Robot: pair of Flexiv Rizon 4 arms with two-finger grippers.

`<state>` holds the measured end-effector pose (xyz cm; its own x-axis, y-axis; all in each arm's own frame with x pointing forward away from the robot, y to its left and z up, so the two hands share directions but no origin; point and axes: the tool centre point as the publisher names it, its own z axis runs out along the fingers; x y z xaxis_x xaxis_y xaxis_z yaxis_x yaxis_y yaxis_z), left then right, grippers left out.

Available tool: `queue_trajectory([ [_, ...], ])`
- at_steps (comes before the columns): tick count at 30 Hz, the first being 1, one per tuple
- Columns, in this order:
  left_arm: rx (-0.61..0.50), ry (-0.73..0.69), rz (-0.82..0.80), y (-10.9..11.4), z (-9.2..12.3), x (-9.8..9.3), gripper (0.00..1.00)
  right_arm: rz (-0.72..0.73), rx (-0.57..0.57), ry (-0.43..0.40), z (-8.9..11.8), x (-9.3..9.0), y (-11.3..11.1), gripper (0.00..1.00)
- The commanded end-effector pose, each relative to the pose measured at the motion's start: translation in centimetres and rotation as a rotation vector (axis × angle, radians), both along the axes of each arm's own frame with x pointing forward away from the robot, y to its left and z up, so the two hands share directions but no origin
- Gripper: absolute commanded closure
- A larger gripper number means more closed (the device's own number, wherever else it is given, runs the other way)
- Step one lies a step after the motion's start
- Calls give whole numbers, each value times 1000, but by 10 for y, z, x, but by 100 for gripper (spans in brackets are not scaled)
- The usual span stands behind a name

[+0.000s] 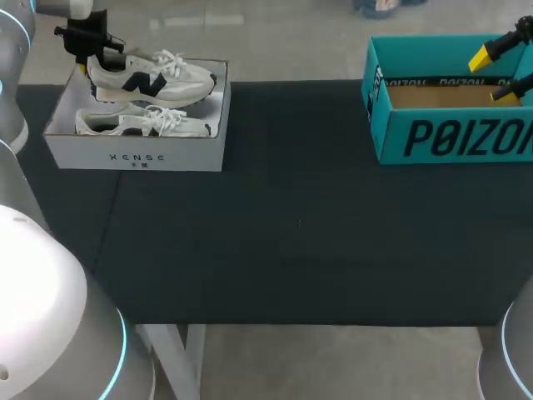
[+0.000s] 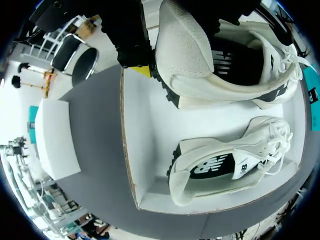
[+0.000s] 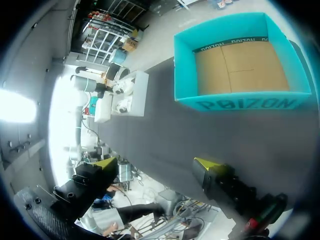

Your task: Take the shoe out of the shoebox, open the shoe tongue, remove and reinsert the insole, then place the shoe into the shoebox

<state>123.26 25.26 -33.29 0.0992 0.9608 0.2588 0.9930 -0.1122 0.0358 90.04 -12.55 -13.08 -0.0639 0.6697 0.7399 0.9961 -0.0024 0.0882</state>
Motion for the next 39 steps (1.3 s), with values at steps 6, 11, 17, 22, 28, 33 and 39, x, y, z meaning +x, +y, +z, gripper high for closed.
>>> queue_trajectory([
  [6, 8, 13, 17, -11, -39, -3, 100, 0, -2, 1, 0, 0, 0, 0],
  [11, 2, 28, 53, -15, -54, -4, 100, 0, -2, 1, 0, 0, 0, 0],
  [17, -28, 35, 65, -13, -46, -8, 0, 0, -2, 1, 0, 0, 0, 0],
  [22, -81, 28, 75, -13, -18, -13, 0, 0, -2, 1, 0, 0, 0, 0],
  [28, -131, -13, 69, -16, 17, -34, 0, 0, -2, 1, 0, 0, 0, 0],
  [33, -173, -14, 72, -16, 29, -61, 0, 0, -2, 1, 0, 0, 0, 0],
  [39, -182, -30, 94, -20, 36, -106, 0, 0, -2, 1, 0, 0, 0, 0],
])
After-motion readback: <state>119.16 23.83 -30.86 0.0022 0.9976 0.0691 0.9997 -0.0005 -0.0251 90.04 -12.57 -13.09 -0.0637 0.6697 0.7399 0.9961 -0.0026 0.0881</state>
